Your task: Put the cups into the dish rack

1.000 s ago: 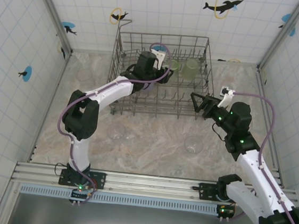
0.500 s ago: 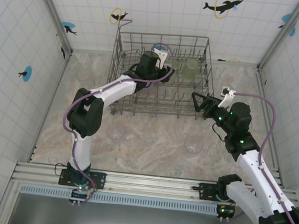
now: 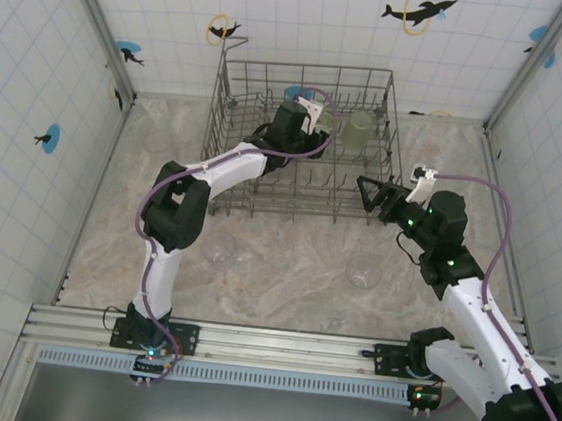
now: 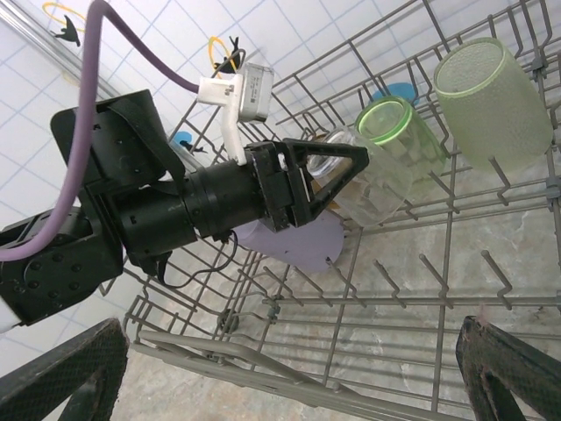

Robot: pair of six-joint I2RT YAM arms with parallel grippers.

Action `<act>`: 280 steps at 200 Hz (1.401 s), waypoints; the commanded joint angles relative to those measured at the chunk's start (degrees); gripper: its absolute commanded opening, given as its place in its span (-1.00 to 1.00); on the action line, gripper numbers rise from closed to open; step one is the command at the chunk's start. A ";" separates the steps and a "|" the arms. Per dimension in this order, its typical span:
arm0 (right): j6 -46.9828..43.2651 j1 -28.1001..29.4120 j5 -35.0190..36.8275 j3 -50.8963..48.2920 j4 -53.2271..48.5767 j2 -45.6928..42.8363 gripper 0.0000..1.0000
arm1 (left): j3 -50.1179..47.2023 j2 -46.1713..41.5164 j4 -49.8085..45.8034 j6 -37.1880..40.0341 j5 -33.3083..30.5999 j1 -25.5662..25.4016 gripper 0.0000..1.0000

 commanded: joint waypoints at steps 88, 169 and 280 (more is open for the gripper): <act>0.09 -0.44 -0.67 0.44 0.82 0.31 0.99 | 1.16 5.28 1.00 0.91 -8.07 -0.39 -0.90; 0.56 -0.50 0.11 0.40 0.21 -0.51 0.99 | -1.74 3.53 2.02 0.74 -6.42 -0.48 0.06; 0.79 -0.45 0.21 0.06 -0.14 -1.56 0.99 | -0.33 -2.01 1.97 -1.25 -5.18 -0.48 0.95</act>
